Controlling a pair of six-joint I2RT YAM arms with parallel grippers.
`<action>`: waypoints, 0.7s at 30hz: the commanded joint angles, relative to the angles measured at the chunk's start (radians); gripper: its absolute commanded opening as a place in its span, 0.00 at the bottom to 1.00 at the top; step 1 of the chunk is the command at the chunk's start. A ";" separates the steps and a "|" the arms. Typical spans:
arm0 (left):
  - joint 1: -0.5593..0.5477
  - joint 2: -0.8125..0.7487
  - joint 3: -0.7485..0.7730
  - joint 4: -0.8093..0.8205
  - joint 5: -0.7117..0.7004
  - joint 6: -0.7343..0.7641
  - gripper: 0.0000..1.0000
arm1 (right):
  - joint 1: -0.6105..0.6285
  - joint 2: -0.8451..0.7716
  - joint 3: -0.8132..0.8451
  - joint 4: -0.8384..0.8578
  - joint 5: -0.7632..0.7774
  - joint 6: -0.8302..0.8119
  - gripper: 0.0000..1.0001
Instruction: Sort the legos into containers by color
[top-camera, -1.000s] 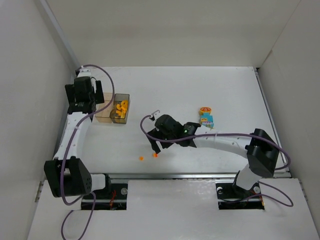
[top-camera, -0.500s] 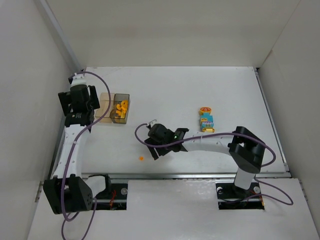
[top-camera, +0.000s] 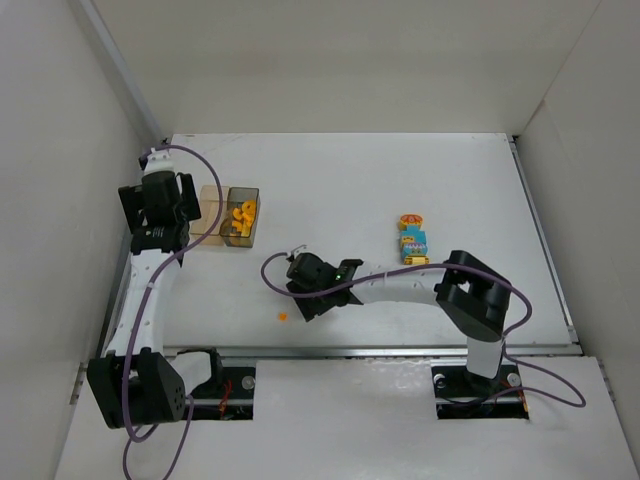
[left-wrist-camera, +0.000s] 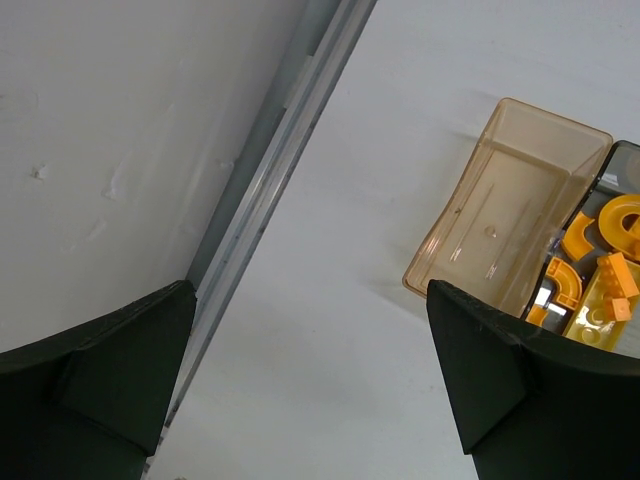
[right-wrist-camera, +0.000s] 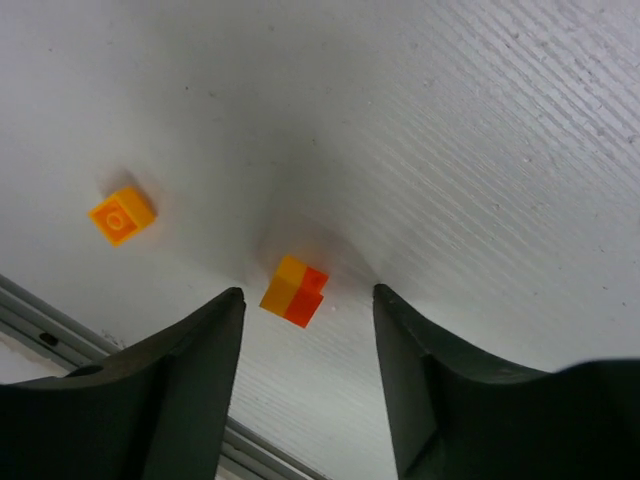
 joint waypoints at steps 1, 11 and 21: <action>0.003 -0.028 -0.019 0.039 0.003 -0.009 1.00 | 0.007 0.016 0.050 0.019 0.004 0.012 0.58; 0.003 -0.028 -0.019 0.039 0.003 -0.009 1.00 | 0.007 0.025 0.059 0.008 0.004 0.002 0.02; 0.003 -0.028 -0.028 0.059 -0.060 -0.037 1.00 | 0.007 0.165 0.602 -0.009 0.151 -0.231 0.00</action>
